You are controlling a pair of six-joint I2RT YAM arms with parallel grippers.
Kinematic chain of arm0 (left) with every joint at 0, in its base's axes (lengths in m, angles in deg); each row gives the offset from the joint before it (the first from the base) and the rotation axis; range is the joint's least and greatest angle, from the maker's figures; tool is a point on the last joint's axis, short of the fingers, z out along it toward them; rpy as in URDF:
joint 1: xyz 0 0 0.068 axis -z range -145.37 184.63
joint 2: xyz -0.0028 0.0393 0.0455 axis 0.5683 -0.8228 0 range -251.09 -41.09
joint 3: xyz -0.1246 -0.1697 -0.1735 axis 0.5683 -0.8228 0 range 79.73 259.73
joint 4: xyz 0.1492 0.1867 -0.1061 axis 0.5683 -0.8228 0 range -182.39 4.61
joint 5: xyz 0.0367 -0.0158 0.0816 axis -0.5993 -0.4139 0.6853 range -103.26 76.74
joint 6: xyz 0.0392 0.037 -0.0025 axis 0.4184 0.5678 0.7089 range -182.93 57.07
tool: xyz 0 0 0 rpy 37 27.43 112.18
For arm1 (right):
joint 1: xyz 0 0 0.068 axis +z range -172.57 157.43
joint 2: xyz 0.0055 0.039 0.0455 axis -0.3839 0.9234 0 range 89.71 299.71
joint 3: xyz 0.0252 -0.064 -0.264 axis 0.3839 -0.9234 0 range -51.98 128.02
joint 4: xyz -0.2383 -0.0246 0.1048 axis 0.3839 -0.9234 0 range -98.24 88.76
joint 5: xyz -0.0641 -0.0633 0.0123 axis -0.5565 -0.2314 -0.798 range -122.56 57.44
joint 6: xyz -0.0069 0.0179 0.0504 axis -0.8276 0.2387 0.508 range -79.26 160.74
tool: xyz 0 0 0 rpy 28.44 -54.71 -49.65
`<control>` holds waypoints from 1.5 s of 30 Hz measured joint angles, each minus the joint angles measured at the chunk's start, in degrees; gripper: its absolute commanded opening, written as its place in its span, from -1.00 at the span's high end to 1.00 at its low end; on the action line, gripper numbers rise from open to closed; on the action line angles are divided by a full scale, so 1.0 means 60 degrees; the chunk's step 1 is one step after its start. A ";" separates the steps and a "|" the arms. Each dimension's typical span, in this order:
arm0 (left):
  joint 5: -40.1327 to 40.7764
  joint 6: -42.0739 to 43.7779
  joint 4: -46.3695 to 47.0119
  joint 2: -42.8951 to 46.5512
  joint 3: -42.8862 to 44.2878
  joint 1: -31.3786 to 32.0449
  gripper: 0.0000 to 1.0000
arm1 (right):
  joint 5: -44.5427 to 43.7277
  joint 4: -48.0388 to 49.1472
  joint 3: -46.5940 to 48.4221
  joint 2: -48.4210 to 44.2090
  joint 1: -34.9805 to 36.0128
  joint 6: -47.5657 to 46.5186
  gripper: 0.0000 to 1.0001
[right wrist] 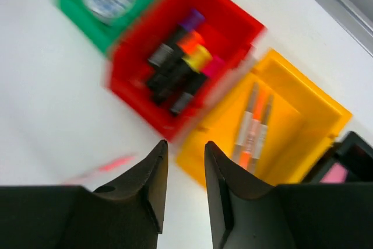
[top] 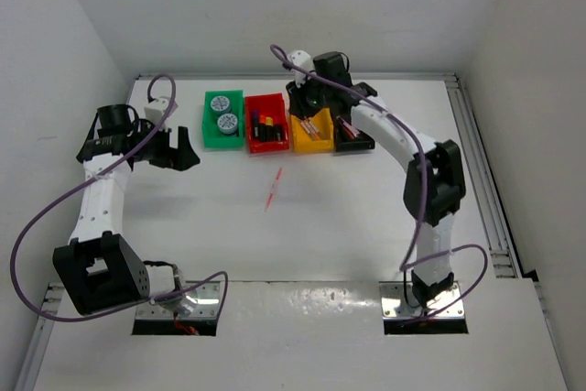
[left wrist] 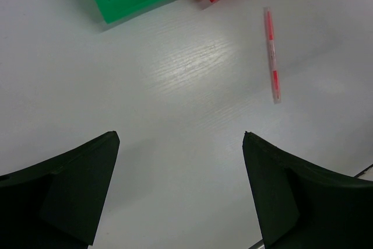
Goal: Sort the stationery into containers
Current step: Pick up the pen from the center of the board.
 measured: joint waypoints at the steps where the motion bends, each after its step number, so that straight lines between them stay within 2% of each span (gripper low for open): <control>1: 0.0007 -0.0055 0.0000 0.0007 0.0000 0.0000 -0.85 | 0.0015 -0.0127 -0.0025 -0.0313 0.0178 0.0324 0.33; 5: 0.0135 -0.0317 0.0004 0.0058 0.0000 -0.0007 -0.84 | -0.0342 -0.0313 -0.0951 -0.1894 0.1337 0.2131 0.25; 8: 0.0295 -0.0503 0.0004 0.0062 0.0000 -0.0015 -0.84 | -0.1541 -0.0678 -0.1716 -0.2397 0.2514 0.3803 0.22; 11: 0.0455 -0.0678 0.0000 0.0062 0.0000 -0.0015 -0.86 | -0.2707 -0.1384 -0.1858 -0.1752 0.3351 0.5158 0.20; 16: 0.0849 -0.0772 -0.0127 0.0062 0.0069 -0.0033 -0.89 | -0.3504 -0.2142 -0.1832 0.0062 0.3519 0.6524 0.18; 22: 0.1279 -0.0725 -0.0295 0.0131 0.0135 -0.0091 -0.91 | -0.3938 -0.2590 -0.1519 0.1137 0.3548 0.7333 0.14; 35: 0.1570 -0.0455 -0.0393 0.0284 0.0113 -0.0321 -0.91 | -0.4069 -0.2404 -0.0754 0.1829 0.3566 0.7668 0.14; 37: 0.1574 -0.0433 -0.0393 0.0284 0.0113 -0.0353 -0.91 | -0.4116 -0.2401 -0.0754 0.1971 0.3519 0.7708 0.21; 41: 0.1588 -0.0397 -0.0397 0.0277 0.0113 -0.0393 -0.90 | -0.4258 -0.2339 -0.0725 0.2018 0.3457 0.7734 0.76; 42: 0.1588 -0.0390 -0.0401 0.0266 0.0113 -0.0408 -0.90 | -0.4251 -0.2324 -0.0725 0.2018 0.3428 0.7708 0.99; 45: 0.1592 -0.0335 -0.0459 0.0248 0.0113 -0.0448 -0.89 | -0.4109 -0.2233 -0.0816 0.1974 0.3337 0.7497 1.00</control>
